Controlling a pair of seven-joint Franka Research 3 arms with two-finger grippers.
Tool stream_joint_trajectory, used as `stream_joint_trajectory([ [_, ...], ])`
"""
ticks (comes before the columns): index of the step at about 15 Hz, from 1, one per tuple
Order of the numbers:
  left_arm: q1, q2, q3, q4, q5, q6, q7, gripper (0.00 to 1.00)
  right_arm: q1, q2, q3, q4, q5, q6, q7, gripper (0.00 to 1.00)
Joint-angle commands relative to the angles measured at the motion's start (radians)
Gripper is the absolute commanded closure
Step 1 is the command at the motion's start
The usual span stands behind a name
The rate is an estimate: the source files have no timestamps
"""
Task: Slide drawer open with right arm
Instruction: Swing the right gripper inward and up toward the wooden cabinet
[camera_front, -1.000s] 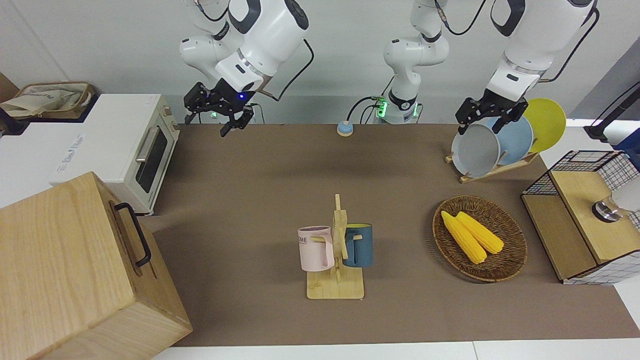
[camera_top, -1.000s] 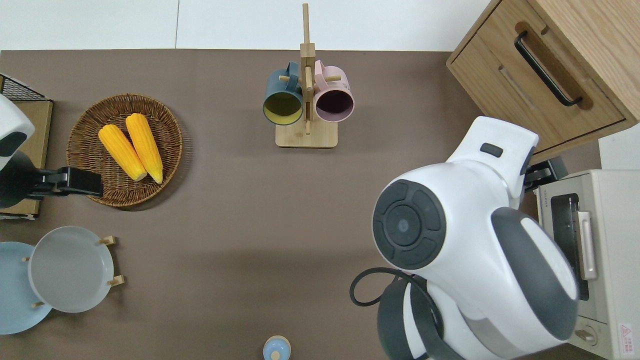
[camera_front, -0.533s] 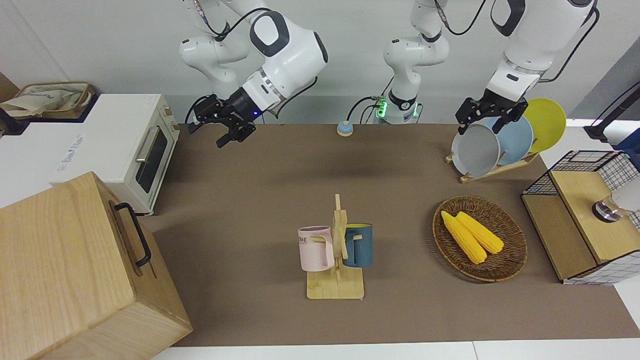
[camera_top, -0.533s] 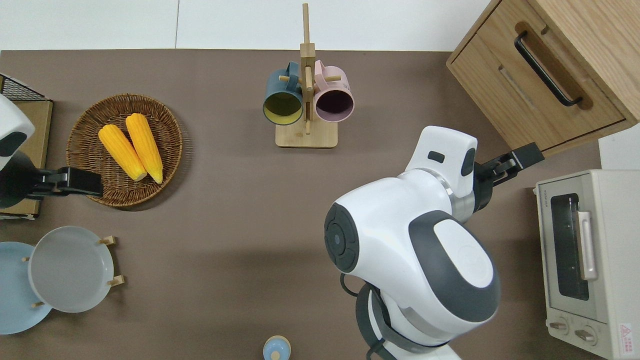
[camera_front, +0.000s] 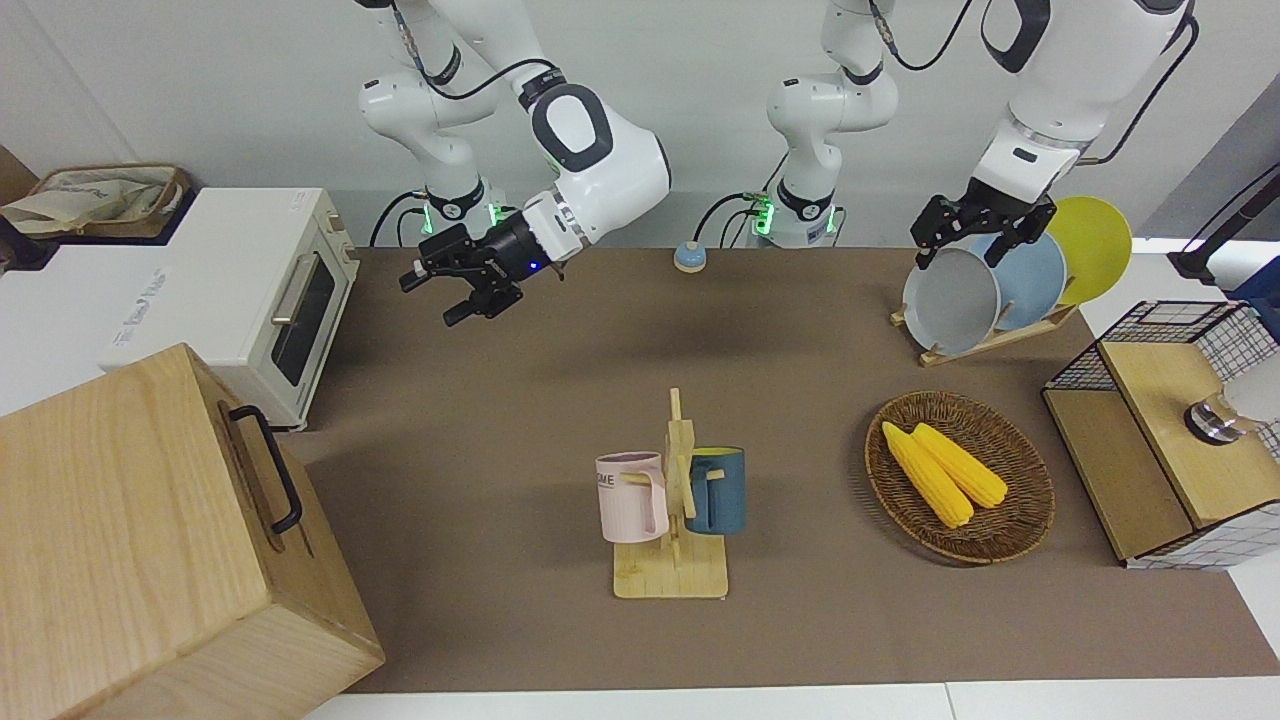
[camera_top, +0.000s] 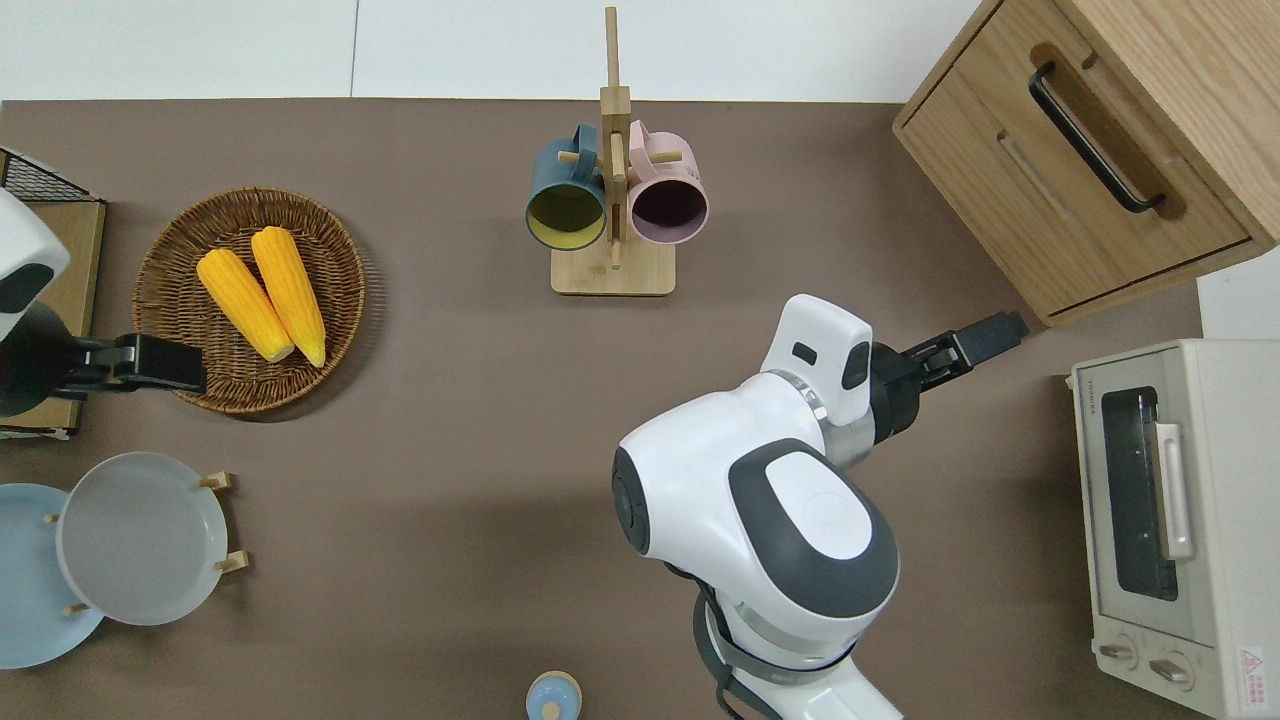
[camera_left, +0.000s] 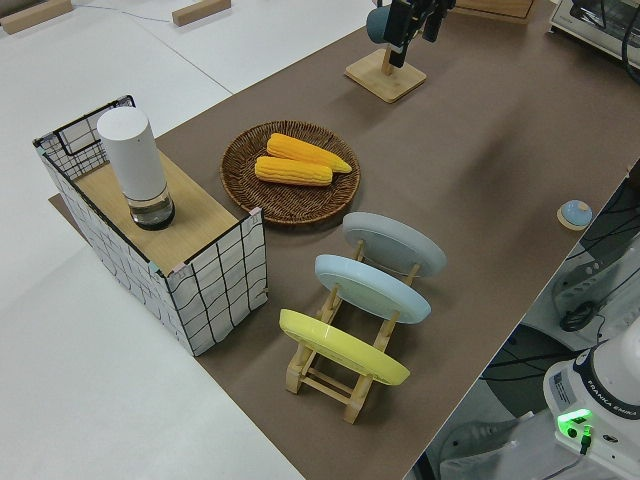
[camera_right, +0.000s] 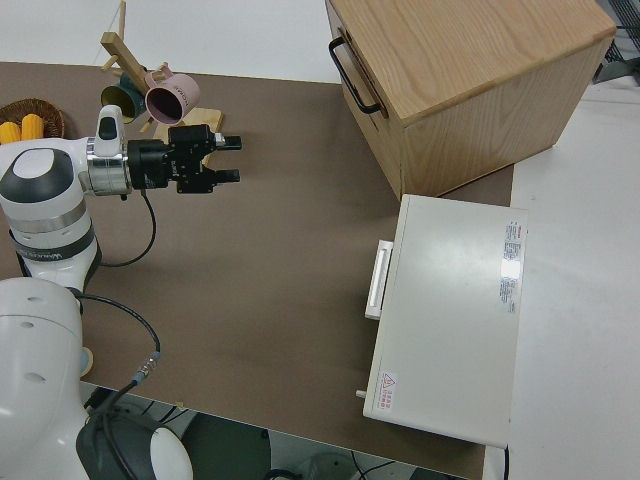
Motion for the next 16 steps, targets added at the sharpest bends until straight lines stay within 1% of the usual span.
stream_joint_trajectory([
  [1, -0.005, -0.009, 0.004, 0.001, 0.013, -0.005, 0.006, 0.00, 0.004, 0.019, 0.002, -0.019, -0.087, -0.011, 0.050, 0.019],
  [3, -0.005, -0.007, 0.004, 0.001, 0.013, -0.006, 0.005, 0.00, 0.010, 0.036, 0.002, -0.019, -0.131, -0.014, 0.050, 0.019],
  [5, -0.005, -0.007, 0.004, 0.001, 0.013, -0.005, 0.006, 0.00, 0.010, 0.048, 0.000, -0.028, -0.186, -0.013, 0.040, 0.019],
  [8, -0.005, -0.007, 0.004, 0.001, 0.013, -0.005, 0.005, 0.00, 0.002, 0.068, -0.003, -0.029, -0.237, -0.007, 0.035, 0.019],
  [11, -0.005, -0.007, 0.004, 0.001, 0.013, -0.005, 0.006, 0.00, -0.008, 0.082, -0.015, -0.029, -0.286, 0.007, 0.033, 0.019],
  [12, -0.005, -0.009, 0.004, 0.001, 0.013, -0.005, 0.006, 0.00, -0.010, 0.087, -0.027, -0.029, -0.302, 0.027, 0.033, 0.019],
  [13, -0.005, -0.007, 0.004, 0.001, 0.013, -0.006, 0.006, 0.00, -0.010, 0.088, -0.047, -0.029, -0.320, 0.042, 0.033, 0.019],
  [16, -0.005, -0.009, 0.004, 0.001, 0.013, -0.005, 0.005, 0.00, -0.015, 0.094, -0.081, -0.029, -0.380, 0.084, 0.007, 0.021],
])
